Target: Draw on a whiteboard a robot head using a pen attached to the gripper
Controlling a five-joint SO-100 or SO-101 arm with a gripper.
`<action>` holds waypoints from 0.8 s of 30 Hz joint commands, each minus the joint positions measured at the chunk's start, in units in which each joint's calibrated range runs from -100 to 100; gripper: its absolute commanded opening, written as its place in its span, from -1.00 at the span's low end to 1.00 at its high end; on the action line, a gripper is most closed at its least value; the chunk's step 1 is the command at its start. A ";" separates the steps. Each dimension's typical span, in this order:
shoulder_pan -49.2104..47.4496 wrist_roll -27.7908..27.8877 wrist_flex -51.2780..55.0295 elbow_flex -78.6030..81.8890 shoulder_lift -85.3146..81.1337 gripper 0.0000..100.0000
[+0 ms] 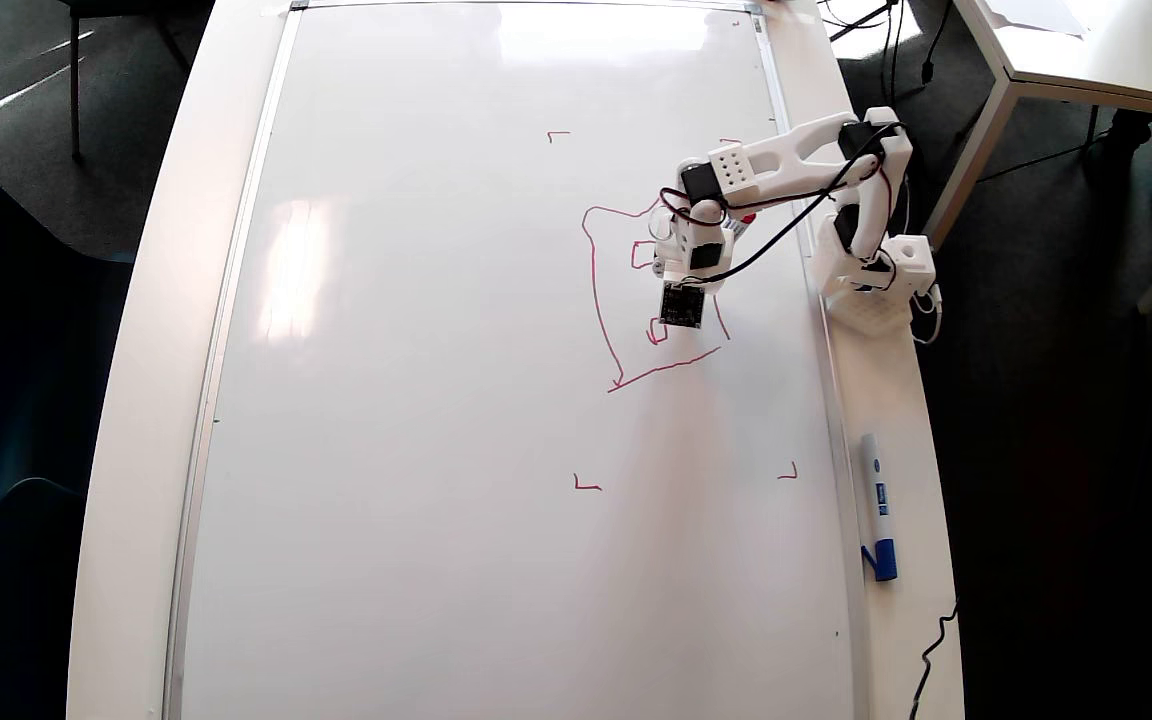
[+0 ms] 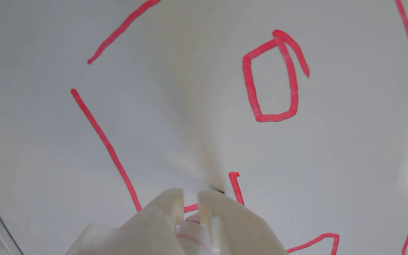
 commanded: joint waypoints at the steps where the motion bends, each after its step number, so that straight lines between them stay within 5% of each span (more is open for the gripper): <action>1: -0.36 -0.12 -2.01 -0.50 0.37 -0.98; 18: -0.28 -0.06 11.19 -11.21 -13.30 -0.98; 24: 0.45 0.04 8.07 -12.30 -11.03 -0.98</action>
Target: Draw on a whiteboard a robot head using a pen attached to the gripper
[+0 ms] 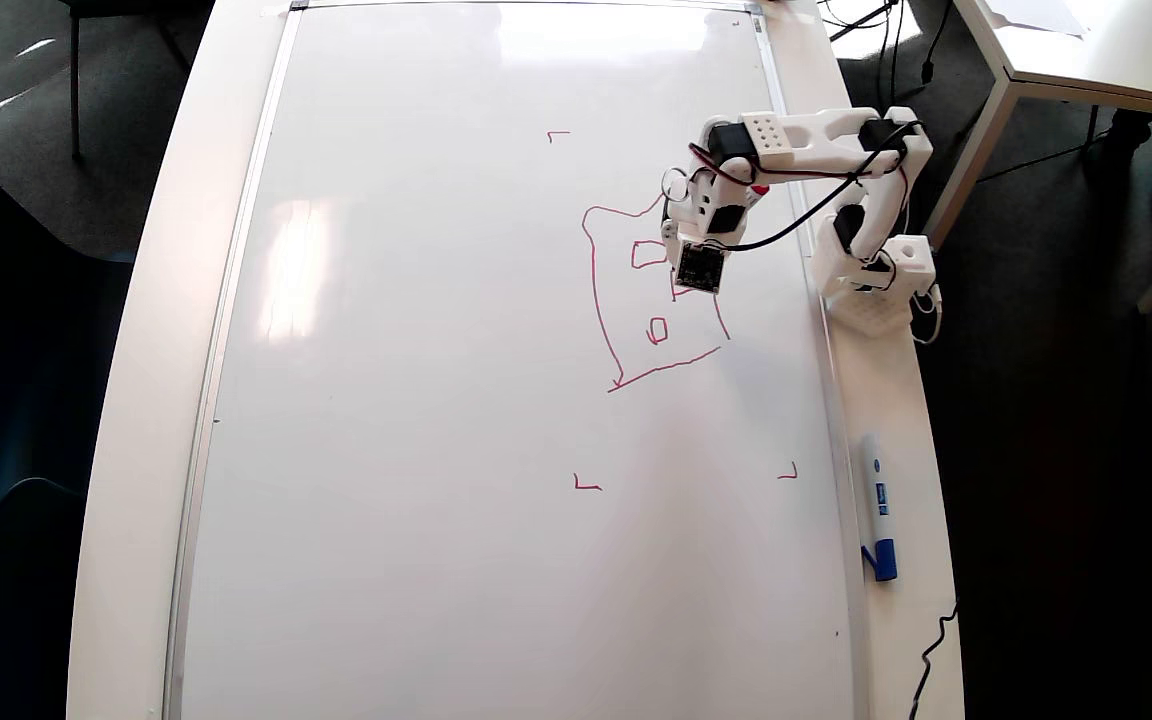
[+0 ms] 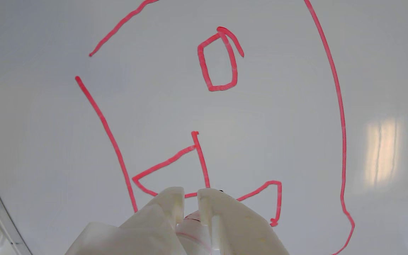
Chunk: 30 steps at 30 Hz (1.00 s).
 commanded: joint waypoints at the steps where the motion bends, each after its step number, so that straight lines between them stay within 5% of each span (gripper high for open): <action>1: 1.34 0.20 -3.28 -2.52 1.66 -0.98; 30: 2.08 1.01 -4.76 -26.94 27.66 -0.98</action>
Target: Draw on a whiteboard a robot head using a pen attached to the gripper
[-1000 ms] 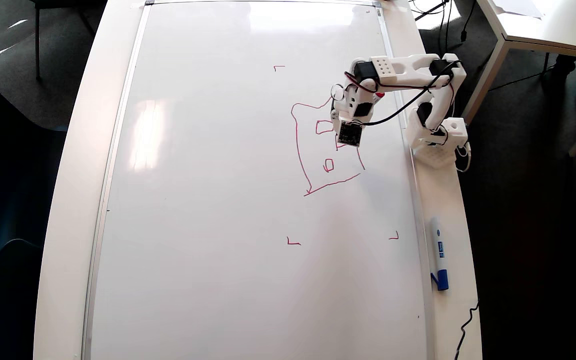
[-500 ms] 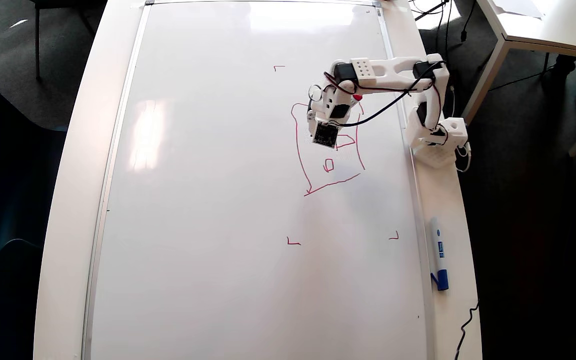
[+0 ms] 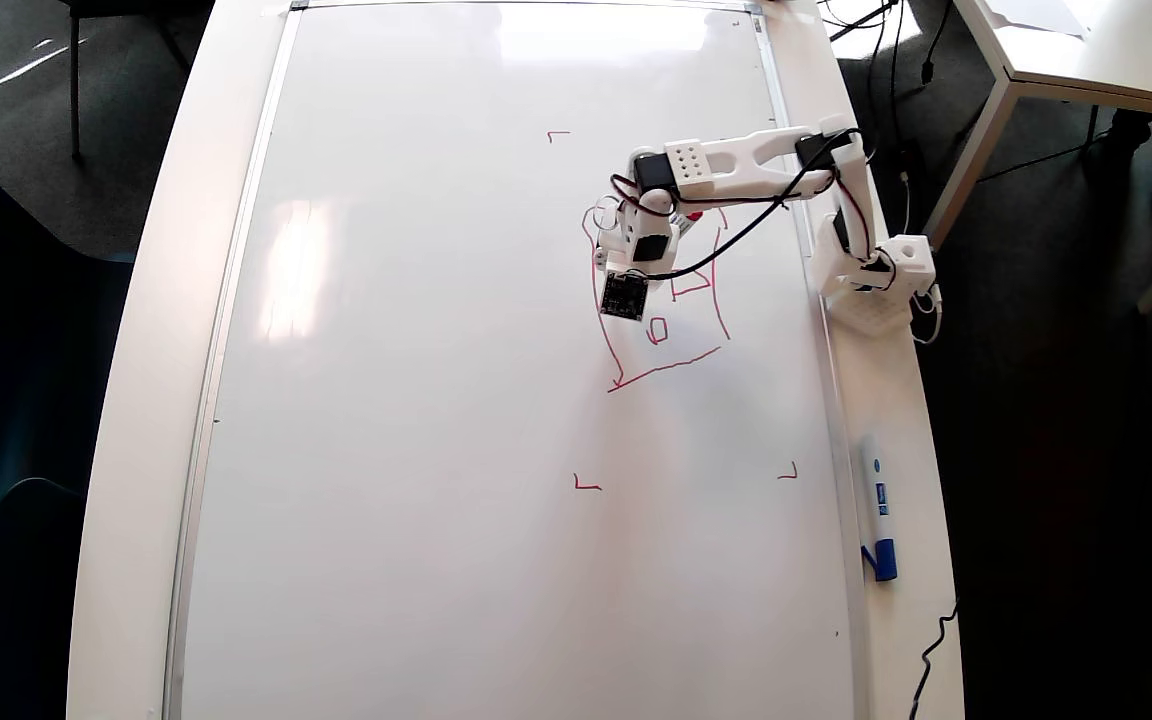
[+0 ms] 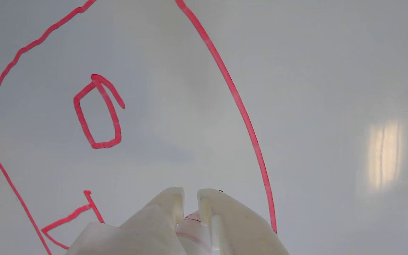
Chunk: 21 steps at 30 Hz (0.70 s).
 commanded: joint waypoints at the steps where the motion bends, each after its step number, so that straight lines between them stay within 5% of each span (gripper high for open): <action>1: 0.43 0.16 -0.45 -5.55 1.56 -0.98; 21: 0.65 -0.32 0.33 -10.64 9.61 -0.98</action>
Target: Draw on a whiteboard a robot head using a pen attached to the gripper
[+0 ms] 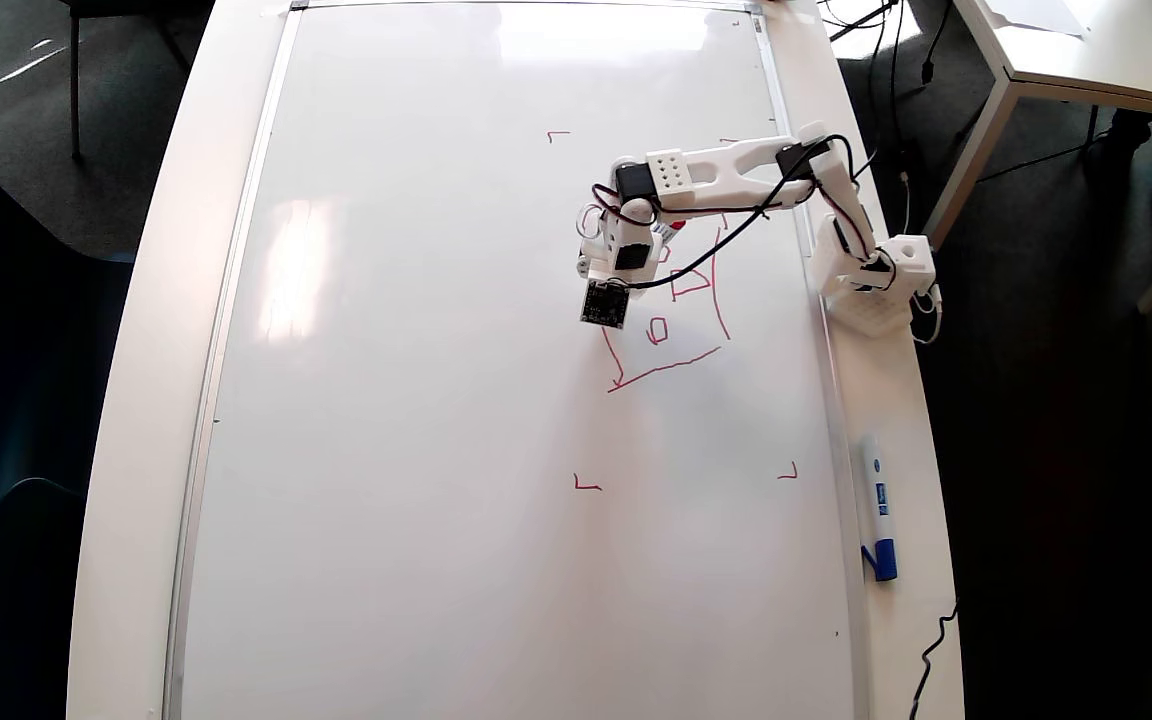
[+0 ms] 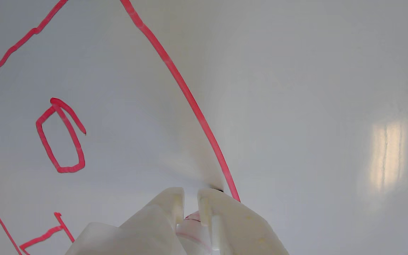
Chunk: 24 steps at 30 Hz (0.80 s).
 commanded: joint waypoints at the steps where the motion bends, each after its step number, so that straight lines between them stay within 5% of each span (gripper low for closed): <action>1: 0.42 -0.32 0.08 -1.50 0.54 -0.98; 24: -0.02 -0.37 -13.56 -3.04 0.63 -0.98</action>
